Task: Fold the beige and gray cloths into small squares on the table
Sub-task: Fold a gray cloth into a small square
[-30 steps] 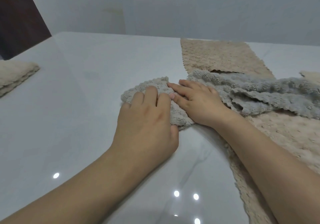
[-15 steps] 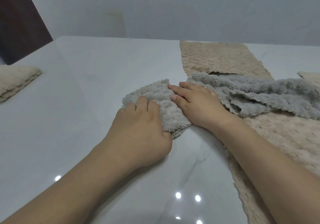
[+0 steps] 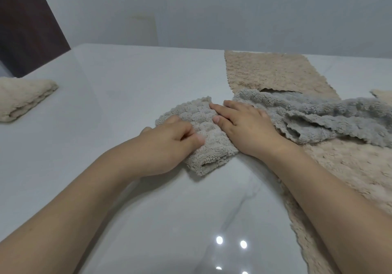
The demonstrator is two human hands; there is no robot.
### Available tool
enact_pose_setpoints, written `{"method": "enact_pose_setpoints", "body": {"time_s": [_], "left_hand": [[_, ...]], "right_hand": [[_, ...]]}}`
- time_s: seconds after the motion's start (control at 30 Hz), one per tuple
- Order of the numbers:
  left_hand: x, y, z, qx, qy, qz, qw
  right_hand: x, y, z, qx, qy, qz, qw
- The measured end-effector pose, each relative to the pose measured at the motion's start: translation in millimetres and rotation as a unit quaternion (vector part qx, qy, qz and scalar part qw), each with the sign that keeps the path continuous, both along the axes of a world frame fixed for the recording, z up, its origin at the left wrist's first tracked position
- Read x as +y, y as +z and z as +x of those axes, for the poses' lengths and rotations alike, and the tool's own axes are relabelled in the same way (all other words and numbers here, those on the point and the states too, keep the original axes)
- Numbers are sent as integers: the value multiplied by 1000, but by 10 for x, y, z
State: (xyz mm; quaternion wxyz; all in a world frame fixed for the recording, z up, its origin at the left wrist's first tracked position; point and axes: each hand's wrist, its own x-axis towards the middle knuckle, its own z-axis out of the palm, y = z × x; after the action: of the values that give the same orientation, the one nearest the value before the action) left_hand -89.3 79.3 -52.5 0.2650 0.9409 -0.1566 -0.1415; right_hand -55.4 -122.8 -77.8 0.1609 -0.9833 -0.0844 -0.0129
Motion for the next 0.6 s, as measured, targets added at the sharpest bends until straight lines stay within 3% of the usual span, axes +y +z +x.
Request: {"method": "enact_pose_setpoints", "body": {"time_s": [0.33,0.4,0.47,0.53,0.6], "left_hand": [[-7,96,-65,18,-44,153,987],[22,88,-49,17,-64,150,986],[105,115,-18,68,-56,62,994],[157,112,28,93,-13,-118,989],[151,18,102,22,71,-237,969]], "right_hand": [[6,-24,13,-23,-14,-16,1000],[9,-53,19,-54,-31,-1,998],[20,-64,-1,-92,-49,14,994],[31,-58,-30,-105,-66,-9,992],[47,-41,-41,-105,-74,-40,991]]}}
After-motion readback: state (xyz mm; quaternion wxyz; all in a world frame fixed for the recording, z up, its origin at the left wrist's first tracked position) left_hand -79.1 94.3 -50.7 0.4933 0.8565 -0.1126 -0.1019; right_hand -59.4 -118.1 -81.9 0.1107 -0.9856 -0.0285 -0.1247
